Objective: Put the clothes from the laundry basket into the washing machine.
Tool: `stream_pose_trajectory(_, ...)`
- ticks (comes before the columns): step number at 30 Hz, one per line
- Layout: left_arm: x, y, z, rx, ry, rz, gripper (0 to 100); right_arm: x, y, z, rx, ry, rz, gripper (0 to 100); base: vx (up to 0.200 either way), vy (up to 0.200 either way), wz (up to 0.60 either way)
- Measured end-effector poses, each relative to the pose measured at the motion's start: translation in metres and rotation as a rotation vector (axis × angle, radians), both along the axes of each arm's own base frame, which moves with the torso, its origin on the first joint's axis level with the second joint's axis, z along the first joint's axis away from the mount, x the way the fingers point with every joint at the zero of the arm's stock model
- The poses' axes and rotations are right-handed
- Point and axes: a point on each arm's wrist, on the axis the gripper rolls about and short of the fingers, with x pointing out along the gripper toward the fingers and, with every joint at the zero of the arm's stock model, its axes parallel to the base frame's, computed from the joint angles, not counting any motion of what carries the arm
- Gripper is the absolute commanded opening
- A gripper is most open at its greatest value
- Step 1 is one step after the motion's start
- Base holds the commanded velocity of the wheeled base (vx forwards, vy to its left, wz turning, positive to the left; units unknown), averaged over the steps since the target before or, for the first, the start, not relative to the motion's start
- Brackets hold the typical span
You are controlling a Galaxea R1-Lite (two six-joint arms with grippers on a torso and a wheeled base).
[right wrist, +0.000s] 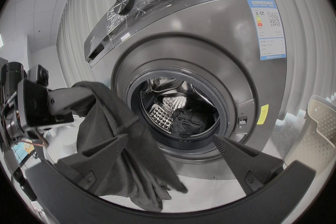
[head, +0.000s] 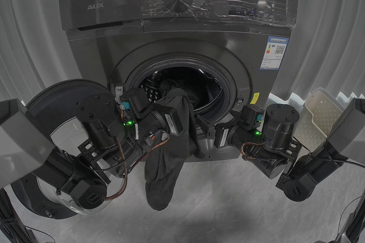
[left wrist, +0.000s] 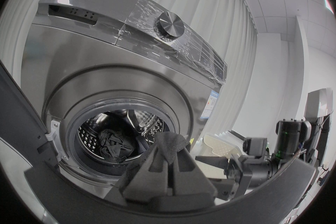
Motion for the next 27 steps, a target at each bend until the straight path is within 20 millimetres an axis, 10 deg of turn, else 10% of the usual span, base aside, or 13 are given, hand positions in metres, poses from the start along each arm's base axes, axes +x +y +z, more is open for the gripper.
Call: stream_pose_trajectory(27,0.008,-0.004,0.006,-0.012,-0.023,0.052,0,-0.032,0.010,-0.039,-0.146,0.087,0.192,100,0.000,0.000,0.00)
